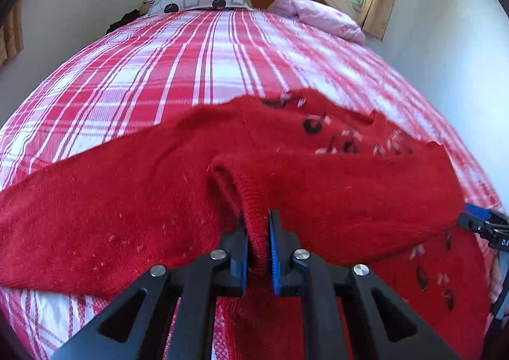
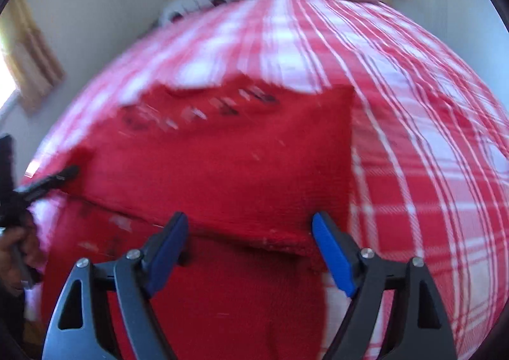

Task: Fold small clothes
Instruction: 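Grasp the cardigan side edge with the left tool and fold it inward, then reach the left tool to the other sleeve cuff and grasp it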

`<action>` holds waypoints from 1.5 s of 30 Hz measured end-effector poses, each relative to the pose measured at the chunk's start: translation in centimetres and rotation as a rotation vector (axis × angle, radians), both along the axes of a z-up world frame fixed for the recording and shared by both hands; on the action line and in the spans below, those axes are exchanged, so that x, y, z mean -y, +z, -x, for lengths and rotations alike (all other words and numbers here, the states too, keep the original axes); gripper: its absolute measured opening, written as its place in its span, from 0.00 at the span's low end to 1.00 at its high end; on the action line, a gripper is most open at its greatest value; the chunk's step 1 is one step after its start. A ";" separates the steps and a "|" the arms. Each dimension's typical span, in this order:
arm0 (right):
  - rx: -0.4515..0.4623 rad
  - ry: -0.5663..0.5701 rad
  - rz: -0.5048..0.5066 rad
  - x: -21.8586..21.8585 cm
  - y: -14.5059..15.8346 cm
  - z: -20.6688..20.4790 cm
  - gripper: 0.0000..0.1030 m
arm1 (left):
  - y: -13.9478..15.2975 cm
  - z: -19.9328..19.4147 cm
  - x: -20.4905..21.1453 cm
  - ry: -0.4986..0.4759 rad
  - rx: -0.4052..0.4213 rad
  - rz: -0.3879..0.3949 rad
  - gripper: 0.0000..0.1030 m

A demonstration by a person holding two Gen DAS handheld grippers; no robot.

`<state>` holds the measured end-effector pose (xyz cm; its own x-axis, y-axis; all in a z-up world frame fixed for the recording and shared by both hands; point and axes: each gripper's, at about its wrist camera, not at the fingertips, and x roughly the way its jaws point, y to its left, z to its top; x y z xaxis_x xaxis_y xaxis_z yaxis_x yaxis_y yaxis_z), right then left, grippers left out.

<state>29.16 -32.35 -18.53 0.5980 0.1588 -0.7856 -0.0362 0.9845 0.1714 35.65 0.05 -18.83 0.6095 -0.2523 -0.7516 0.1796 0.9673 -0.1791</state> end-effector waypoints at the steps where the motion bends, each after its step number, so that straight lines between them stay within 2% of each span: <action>1: -0.005 -0.017 0.037 0.2 -0.3 0.1 0.81 | 0.0 0.1 -0.1 0.003 0.005 0.000 0.13; 5: -0.023 -0.035 0.018 1.3 0.1 0.6 0.81 | 0.7 1.1 -0.9 0.003 0.020 -0.001 0.14; 8: 0.055 -0.048 0.017 1.1 2.2 1.5 0.81 | 1.5 2.4 -1.1 0.011 0.079 -0.046 0.16; 10: 0.092 0.003 0.004 -0.3 3.4 1.4 0.81 | 1.4 2.5 -0.7 0.008 0.088 -0.099 0.17; 11: 0.096 0.026 0.003 -1.2 3.5 1.2 0.81 | 1.0 2.3 -0.4 0.011 0.076 -0.129 0.17; 14: 0.038 0.080 -0.004 -3.1 1.9 -0.1 0.81 | 0.2 2.1 -0.5 0.014 0.049 -0.135 0.17; 15: 0.009 0.078 0.005 -3.3 1.1 -0.8 0.81 | 0.0 2.2 -0.6 0.016 0.052 -0.142 0.20; 16: -0.027 0.072 0.034 -3.4 -0.1 -1.4 0.80 | 0.1 2.4 -0.8 0.022 0.056 -0.140 0.28; 18: -0.009 0.082 0.098 -3.8 -0.9 -1.3 0.80 | 0.6 3.1 -1.6 0.029 0.075 -0.124 0.35; 20: -0.012 0.085 0.148 -4.7 -0.5 -0.8 0.80 | 1.6 4.2 -2.5 0.019 0.124 -0.109 0.36; 21: -0.012 0.082 0.163 -4.9 -0.2 -0.6 0.80 | 2.0 4.8 -2.9 0.025 0.147 -0.115 0.42; 22: -0.002 0.076 0.177 -5.4 0.2 -0.3 0.80 | 2.3 5.2 -3.3 0.031 0.161 -0.122 0.56; 24: 0.032 0.090 0.163 -6.5 1.3 -0.3 0.80 | 2.9 6.3 -4.7 0.059 0.200 -0.124 0.68; 28: 0.093 0.180 0.083 -10.8 3.7 -1.0 0.80 | 3.0 7.4 -8.0 0.138 0.191 -0.135 0.68; 30: 0.104 0.261 0.060 -14.1 4.3 -2.2 0.76 | 3.2 7.8 -9.9 0.192 0.187 -0.135 0.68; 32: 0.106 0.293 0.066 -17.0 4.5 -3.0 0.67 | 3.4 8.2 -11.5 0.238 0.186 -0.134 0.68; 35: 0.100 0.341 0.058 -21.3 4.5 -5.0 0.65 | 3.3 8.8 -14.3 0.300 0.179 -0.134 0.68; 39: 0.094 0.346 0.100 -24.8 3.1 -6.3 0.65 | 2.7 9.5 -18.1 0.379 0.156 -0.150 0.68; 42: 0.013 0.350 0.182 -26.5 -0.2 -7.9 0.67 | 2.3 10.3 -21.1 0.437 0.136 -0.144 0.68; 45: 0.040 0.344 0.166 -26.1 -0.4 -7.6 0.67 | 2.1 11.1 -23.8 0.489 0.125 -0.144 0.68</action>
